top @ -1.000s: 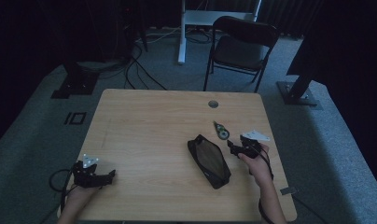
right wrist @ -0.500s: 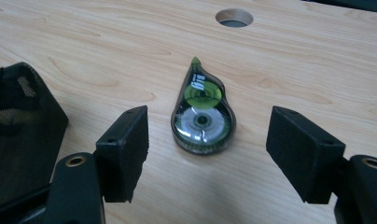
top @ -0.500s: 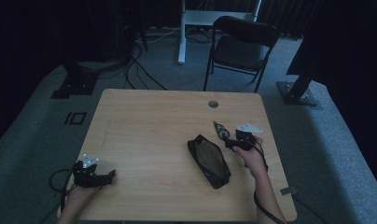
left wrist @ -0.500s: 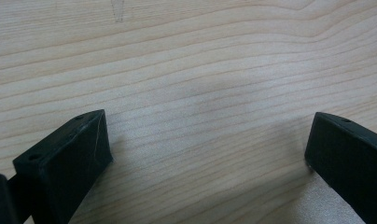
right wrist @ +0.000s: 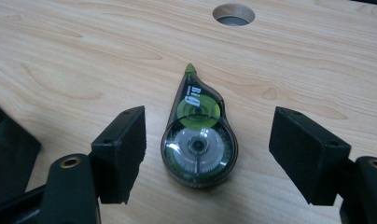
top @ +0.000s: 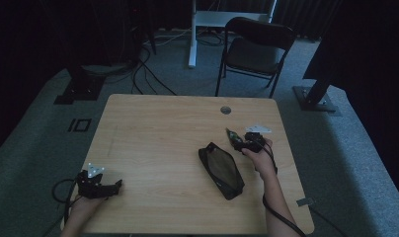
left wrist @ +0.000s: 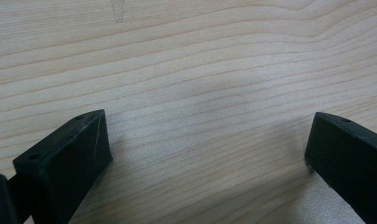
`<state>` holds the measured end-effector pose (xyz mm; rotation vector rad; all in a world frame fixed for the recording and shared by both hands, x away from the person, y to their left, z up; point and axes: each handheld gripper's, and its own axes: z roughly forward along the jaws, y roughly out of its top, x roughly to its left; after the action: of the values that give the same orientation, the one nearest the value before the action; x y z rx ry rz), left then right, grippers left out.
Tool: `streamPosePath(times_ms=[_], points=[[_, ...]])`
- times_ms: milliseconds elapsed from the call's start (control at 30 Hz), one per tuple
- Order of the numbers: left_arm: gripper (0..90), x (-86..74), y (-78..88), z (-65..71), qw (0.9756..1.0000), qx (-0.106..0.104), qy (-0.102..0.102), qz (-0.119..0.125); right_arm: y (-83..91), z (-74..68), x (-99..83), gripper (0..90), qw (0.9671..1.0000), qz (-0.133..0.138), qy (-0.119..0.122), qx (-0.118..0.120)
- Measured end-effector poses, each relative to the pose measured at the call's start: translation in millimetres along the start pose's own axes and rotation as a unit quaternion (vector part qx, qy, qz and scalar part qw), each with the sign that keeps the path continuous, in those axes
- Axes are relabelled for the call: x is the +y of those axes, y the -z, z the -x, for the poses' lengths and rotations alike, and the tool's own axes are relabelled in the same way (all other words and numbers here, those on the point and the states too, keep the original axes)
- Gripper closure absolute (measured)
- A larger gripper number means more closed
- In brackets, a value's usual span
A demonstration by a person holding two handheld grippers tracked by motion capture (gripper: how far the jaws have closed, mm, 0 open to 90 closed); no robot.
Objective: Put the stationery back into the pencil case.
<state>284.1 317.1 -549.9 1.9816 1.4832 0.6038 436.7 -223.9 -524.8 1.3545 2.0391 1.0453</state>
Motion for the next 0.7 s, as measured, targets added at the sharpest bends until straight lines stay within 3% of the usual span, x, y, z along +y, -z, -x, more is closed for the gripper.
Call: streamPosePath(times_ms=[433, 633, 700], points=[[0.2, 0.0, 0.0, 0.0, 1.0000, 0.000, 0.000, 0.000, -22.5, -1.7, 6.3, 26.9, 0.9998, -0.015, 0.016, -0.003], [0.2, 0.0, 0.0, 0.0, 1.0000, 0.000, 0.000, 0.000, -33.7, -0.1, 4.5, 28.0, 0.9993, -0.036, 0.007, -0.003], [0.2, 0.0, 0.0, 0.0, 1.0000, 0.000, 0.000, 0.000, -35.9, -1.1, 3.5, 28.2, 0.9991, -0.040, 0.015, -0.003]])
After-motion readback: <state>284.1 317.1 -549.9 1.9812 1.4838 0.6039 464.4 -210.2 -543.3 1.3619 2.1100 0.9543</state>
